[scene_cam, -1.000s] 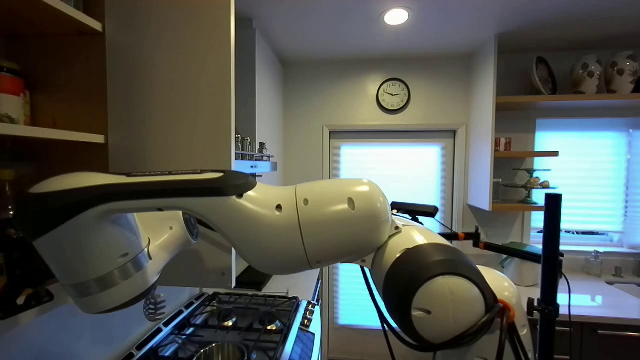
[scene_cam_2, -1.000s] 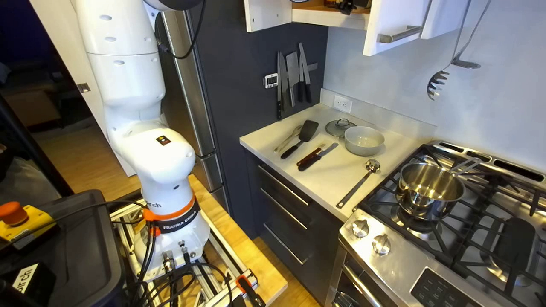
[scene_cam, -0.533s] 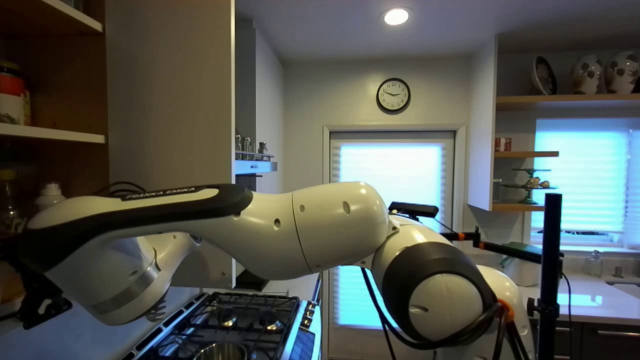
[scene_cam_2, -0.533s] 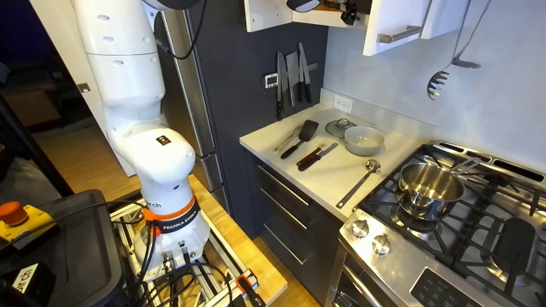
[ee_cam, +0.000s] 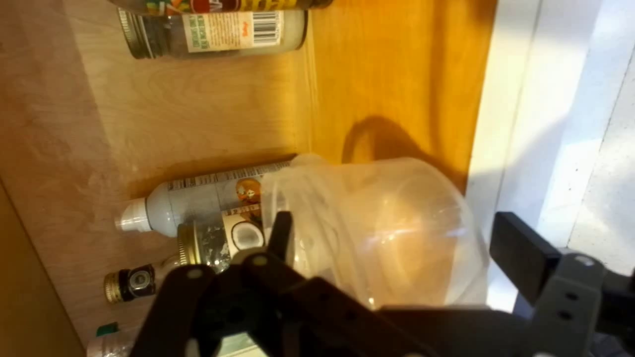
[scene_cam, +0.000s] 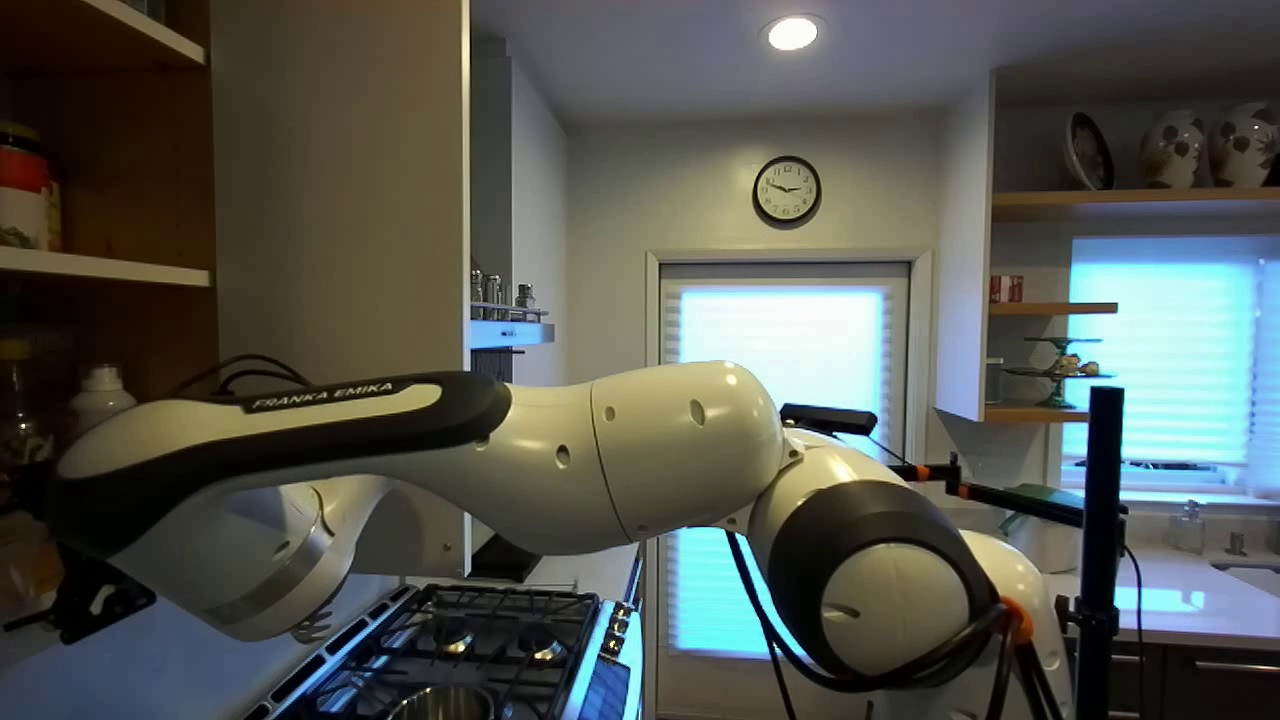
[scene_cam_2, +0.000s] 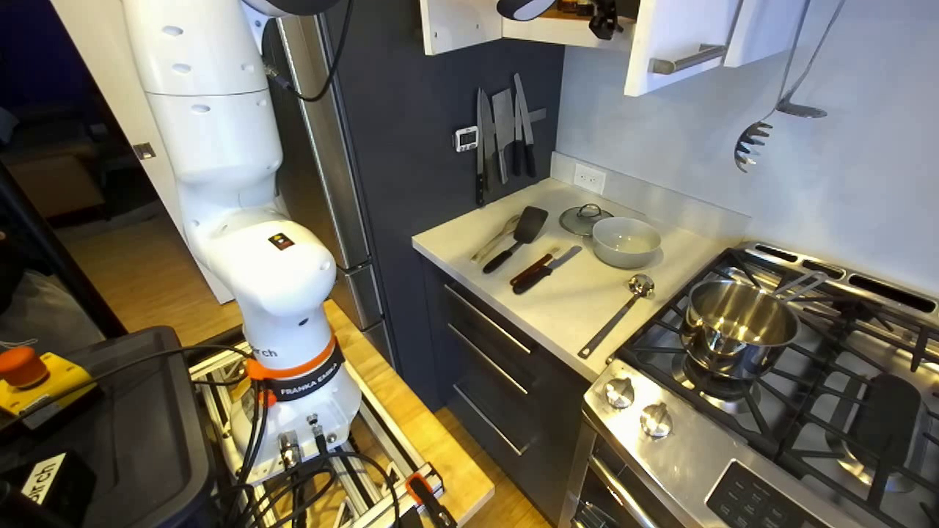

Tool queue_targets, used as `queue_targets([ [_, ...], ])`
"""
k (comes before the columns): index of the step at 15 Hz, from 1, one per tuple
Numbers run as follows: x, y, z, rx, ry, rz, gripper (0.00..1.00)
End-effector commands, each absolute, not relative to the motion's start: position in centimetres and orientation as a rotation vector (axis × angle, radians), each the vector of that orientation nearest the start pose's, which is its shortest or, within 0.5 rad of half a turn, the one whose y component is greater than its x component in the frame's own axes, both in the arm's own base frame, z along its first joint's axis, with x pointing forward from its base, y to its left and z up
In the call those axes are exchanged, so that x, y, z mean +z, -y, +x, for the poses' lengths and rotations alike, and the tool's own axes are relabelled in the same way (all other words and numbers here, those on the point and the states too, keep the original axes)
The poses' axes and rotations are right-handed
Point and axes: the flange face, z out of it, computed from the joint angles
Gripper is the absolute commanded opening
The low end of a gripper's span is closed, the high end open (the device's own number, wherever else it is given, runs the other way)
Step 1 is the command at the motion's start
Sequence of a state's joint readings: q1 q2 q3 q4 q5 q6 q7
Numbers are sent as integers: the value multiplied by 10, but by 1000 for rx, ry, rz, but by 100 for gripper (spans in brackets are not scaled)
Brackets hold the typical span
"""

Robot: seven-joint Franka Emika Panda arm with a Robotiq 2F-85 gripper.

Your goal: Turn the clear bowl in the upper cabinet upside down

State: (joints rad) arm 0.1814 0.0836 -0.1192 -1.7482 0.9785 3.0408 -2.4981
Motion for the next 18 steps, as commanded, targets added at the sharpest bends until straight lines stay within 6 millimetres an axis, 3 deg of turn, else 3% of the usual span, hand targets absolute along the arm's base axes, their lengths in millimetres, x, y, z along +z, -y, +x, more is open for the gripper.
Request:
queue_targets([
  [1,651,18,619,1202,-1515,1396,100],
  [6,660,23,614,1201,-1498,1398,100],
  [18,646,22,613,1183,-1504,1493,100],
])
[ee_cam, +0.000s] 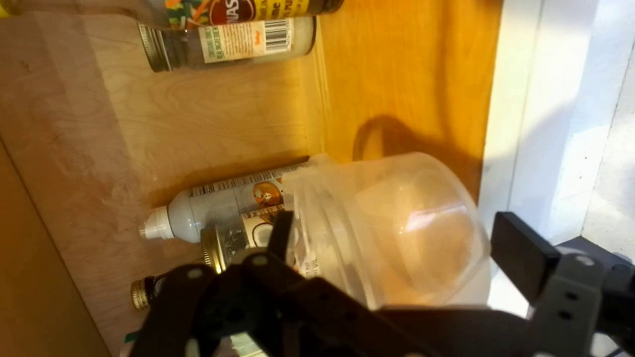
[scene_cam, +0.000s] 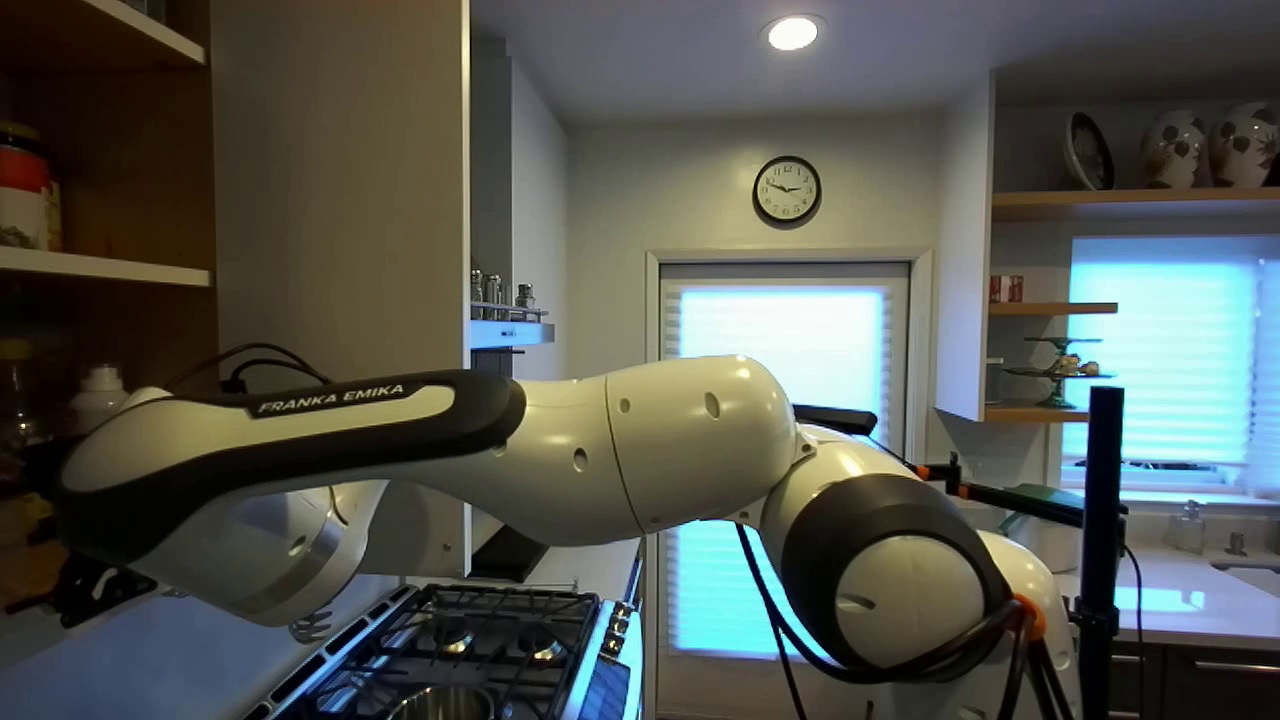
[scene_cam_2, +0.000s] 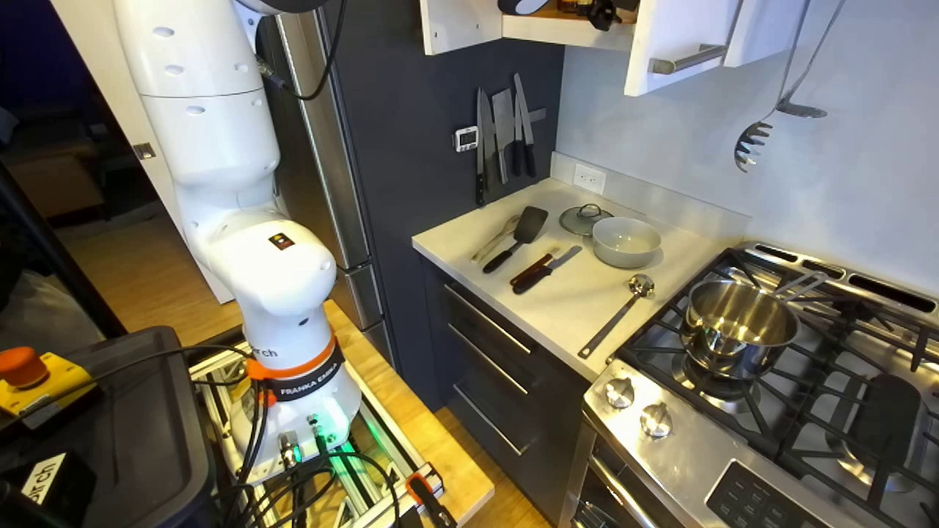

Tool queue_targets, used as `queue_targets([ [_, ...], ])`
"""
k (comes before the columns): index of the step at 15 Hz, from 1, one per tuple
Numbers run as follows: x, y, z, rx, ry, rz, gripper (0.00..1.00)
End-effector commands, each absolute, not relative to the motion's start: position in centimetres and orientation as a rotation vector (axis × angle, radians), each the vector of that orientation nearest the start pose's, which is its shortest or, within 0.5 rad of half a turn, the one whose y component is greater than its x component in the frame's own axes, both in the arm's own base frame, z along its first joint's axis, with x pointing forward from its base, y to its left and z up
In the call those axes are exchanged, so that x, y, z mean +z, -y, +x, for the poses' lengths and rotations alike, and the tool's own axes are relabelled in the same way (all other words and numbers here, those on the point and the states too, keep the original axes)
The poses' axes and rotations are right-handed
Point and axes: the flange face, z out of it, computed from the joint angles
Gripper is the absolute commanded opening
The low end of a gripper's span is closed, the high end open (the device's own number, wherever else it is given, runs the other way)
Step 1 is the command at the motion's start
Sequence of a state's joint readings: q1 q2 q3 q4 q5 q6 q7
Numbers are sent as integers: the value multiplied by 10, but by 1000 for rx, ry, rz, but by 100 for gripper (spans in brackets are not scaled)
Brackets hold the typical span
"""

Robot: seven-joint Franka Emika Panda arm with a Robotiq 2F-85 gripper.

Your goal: Turn the clear bowl in the upper cabinet upside down

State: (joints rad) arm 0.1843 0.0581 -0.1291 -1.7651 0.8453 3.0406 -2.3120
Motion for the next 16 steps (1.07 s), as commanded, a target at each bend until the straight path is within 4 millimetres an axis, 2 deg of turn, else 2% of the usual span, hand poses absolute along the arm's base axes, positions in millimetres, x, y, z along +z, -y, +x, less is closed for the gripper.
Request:
queue_targets([
  [1,647,21,613,1186,-1499,1497,100],
  [11,638,22,612,1159,-1509,1566,100],
  [16,654,25,606,1168,-1489,1575,100],
])
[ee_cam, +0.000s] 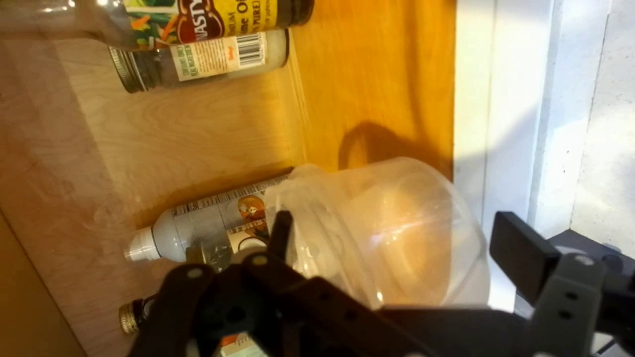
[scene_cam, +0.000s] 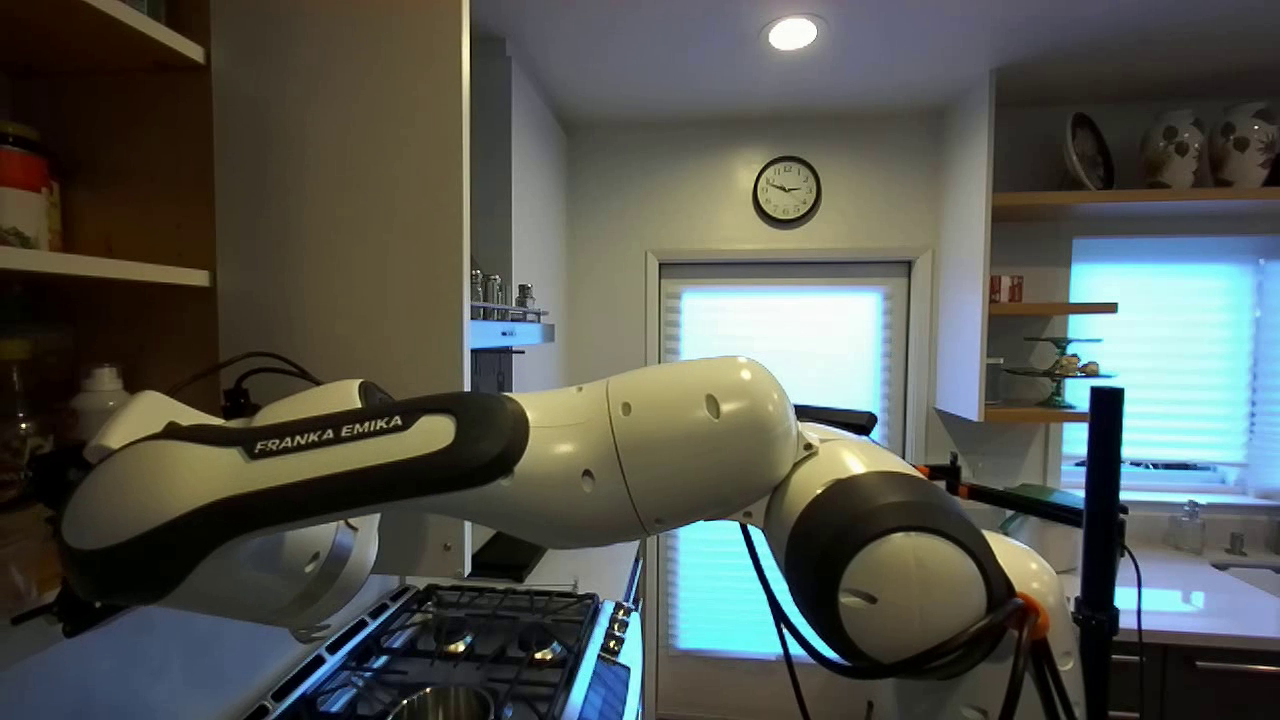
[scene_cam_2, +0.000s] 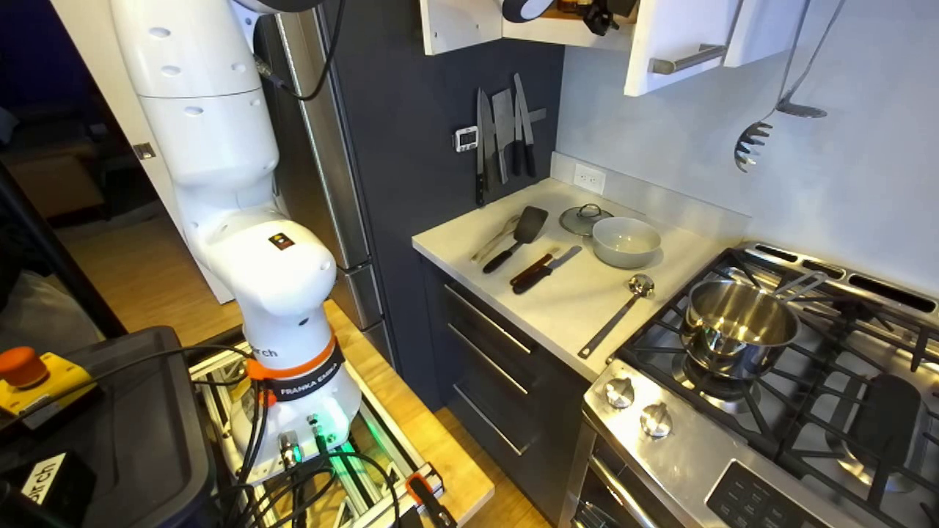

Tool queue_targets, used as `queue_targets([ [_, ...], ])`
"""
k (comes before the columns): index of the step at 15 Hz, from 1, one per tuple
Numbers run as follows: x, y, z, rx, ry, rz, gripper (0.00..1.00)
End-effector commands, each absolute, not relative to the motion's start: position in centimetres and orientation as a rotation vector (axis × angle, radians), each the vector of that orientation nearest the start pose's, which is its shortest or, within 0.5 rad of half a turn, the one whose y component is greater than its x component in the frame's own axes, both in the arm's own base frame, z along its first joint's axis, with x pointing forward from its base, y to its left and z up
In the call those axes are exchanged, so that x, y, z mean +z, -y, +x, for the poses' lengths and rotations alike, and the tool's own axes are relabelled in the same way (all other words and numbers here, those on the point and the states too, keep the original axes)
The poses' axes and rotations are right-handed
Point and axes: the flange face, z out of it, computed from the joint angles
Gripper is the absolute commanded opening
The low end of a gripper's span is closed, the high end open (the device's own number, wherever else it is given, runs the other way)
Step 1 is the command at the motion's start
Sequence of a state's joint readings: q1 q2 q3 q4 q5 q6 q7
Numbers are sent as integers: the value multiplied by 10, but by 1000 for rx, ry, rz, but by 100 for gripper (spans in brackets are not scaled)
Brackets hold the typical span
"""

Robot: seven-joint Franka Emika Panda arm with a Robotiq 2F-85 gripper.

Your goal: Turn the clear bowl in the upper cabinet upside down

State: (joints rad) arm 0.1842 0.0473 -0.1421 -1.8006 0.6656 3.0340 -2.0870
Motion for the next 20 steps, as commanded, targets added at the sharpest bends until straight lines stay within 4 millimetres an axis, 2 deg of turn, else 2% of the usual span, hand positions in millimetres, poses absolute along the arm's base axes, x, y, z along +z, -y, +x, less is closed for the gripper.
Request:
queue_targets([
  [1,658,27,604,1169,-1484,1579,100],
  [7,668,32,596,1163,-1484,1611,100],
  [10,675,37,587,1116,-1537,1646,100],
  [16,711,41,559,1077,-1593,1689,100],
  [20,726,38,541,1108,-1597,1732,100],
])
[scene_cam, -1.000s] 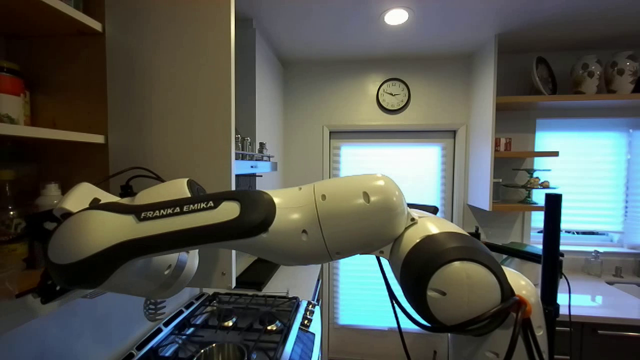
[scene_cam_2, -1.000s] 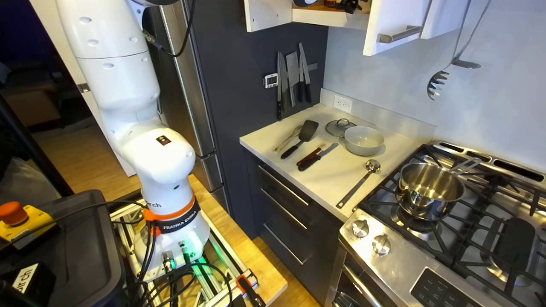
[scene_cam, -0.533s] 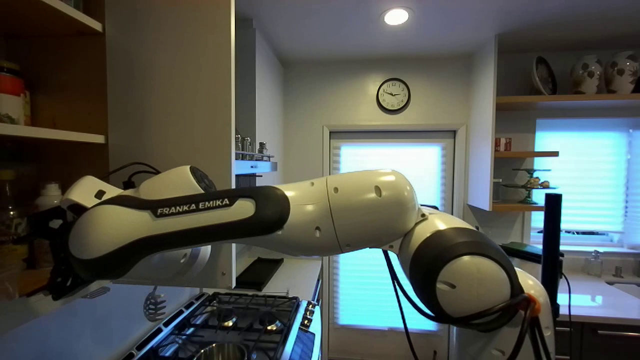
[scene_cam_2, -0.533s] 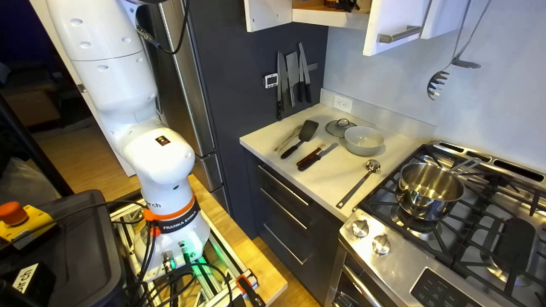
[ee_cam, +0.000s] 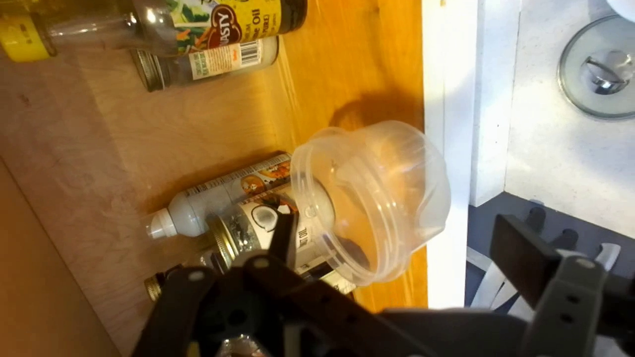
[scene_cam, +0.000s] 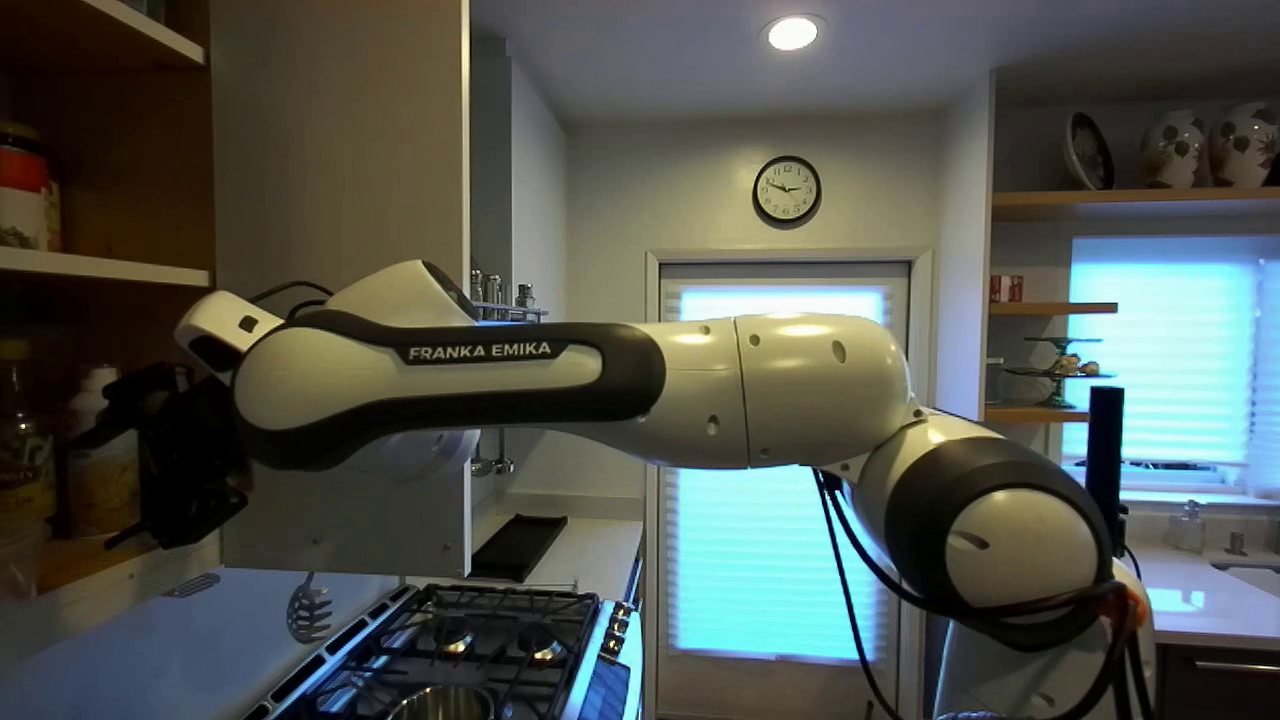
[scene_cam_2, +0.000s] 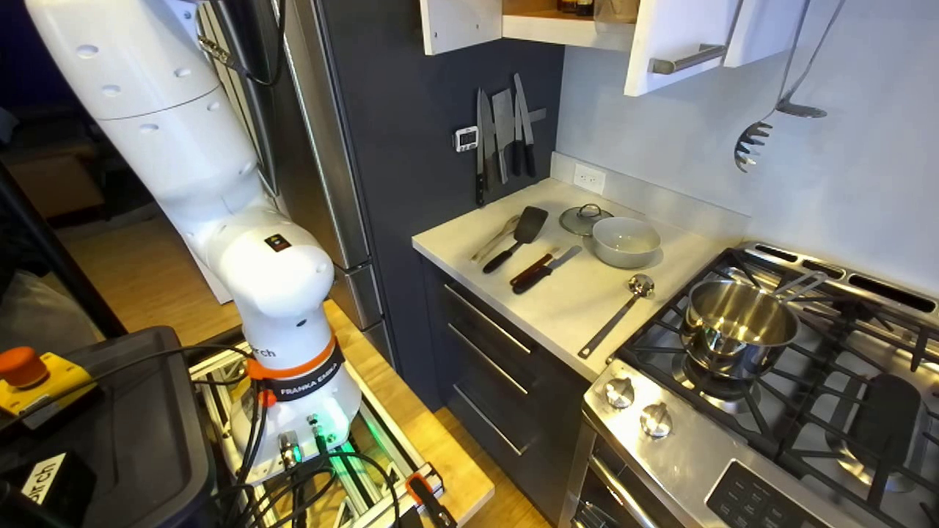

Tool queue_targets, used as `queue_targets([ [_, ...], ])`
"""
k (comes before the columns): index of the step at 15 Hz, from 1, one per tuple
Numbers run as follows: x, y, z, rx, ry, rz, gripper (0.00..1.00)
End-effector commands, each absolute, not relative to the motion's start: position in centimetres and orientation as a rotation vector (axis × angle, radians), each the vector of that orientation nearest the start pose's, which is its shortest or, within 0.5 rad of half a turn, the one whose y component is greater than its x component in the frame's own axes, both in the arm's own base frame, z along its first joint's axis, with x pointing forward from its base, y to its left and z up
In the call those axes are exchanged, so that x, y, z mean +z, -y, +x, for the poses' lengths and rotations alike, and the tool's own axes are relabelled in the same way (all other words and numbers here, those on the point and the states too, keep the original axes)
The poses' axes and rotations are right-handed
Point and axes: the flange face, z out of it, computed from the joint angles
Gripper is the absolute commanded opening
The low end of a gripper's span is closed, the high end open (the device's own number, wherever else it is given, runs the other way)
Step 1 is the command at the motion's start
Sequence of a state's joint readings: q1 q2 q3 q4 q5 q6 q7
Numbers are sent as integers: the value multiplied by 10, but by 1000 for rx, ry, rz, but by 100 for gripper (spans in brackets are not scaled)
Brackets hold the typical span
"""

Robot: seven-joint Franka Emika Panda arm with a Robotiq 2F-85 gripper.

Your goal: Turn the clear bowl in the upper cabinet upside down

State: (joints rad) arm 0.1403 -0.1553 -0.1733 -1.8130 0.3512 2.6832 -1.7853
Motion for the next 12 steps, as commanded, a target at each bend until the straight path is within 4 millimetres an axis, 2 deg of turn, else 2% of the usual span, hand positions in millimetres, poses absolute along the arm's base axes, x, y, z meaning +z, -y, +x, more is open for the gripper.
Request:
queue_targets([
  [1,728,37,537,1118,-1589,1752,100],
  [8,728,29,504,1210,-1410,2064,100],
  [12,738,25,485,1309,-1239,2232,100],
])
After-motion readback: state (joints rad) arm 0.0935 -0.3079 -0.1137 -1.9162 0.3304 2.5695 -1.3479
